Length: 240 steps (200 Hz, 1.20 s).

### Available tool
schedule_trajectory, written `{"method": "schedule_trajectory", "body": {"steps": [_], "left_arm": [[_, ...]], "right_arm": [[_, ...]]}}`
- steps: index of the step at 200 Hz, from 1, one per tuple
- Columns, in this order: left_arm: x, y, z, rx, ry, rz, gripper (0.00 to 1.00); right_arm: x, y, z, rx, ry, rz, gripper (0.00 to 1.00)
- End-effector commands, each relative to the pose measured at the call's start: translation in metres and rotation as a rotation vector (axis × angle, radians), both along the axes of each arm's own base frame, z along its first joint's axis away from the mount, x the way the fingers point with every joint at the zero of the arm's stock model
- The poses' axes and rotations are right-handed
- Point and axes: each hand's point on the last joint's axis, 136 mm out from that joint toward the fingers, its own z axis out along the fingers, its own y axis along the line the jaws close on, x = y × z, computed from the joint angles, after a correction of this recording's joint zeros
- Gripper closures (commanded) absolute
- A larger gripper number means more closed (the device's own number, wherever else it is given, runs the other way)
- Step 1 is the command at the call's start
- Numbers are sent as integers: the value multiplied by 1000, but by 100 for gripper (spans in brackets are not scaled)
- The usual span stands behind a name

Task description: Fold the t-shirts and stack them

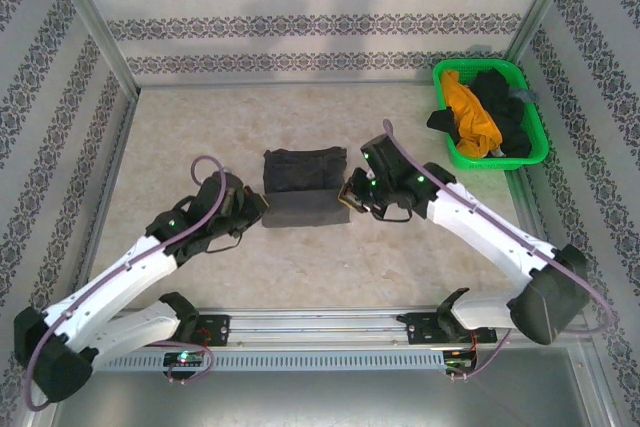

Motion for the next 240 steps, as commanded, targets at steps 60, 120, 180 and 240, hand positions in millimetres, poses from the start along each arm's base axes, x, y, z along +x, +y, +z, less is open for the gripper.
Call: {"method": "schedule_trajectory", "body": {"steps": [60, 120, 180, 240], "left_arm": [[145, 5, -15, -32, -40, -1, 100], [209, 22, -39, -33, -4, 30, 59], [109, 20, -27, -22, 55, 85, 46], [20, -47, -72, -127, 49, 258, 35]], "right_arm": [[136, -1, -27, 25, -5, -81, 100], [210, 6, -39, 47, -43, 25, 55], [149, -36, -17, 19, -93, -31, 52], [54, -24, -13, 190, -198, -26, 46]]}}
